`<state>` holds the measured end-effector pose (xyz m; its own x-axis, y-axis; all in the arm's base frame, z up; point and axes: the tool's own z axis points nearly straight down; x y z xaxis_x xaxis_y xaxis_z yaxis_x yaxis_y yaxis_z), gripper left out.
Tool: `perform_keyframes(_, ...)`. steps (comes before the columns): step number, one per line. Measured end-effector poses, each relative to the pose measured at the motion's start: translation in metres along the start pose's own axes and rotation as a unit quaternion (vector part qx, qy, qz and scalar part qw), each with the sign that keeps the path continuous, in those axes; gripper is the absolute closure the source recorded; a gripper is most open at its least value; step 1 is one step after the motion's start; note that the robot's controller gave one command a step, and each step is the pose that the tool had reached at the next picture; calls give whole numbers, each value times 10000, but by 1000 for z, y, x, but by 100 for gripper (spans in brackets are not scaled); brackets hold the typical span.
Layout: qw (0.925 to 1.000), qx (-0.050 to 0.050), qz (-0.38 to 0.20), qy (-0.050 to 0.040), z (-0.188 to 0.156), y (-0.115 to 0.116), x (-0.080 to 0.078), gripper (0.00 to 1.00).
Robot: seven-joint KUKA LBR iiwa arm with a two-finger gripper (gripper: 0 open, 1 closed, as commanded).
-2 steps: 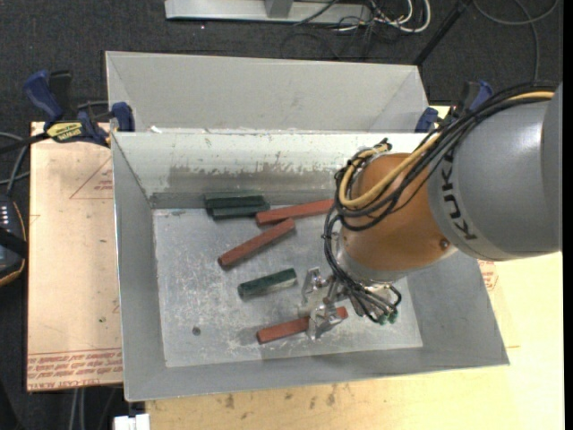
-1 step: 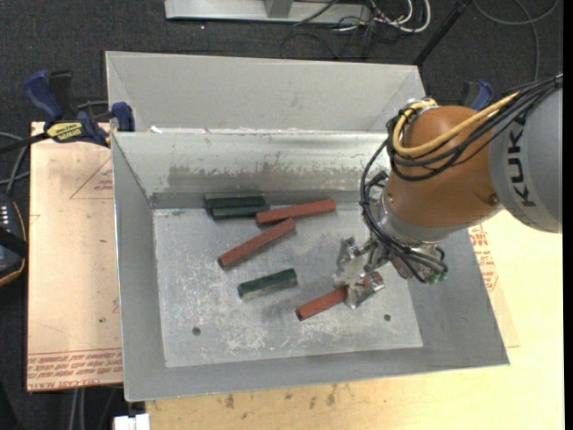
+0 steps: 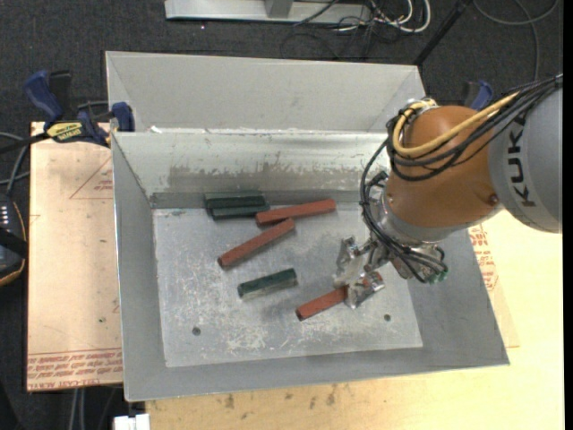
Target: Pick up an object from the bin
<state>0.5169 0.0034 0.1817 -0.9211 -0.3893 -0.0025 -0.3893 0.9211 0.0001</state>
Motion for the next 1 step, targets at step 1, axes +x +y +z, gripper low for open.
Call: perform_keyframes(1, 10000, 1, -90, -3, -60, -4, -8, 100)
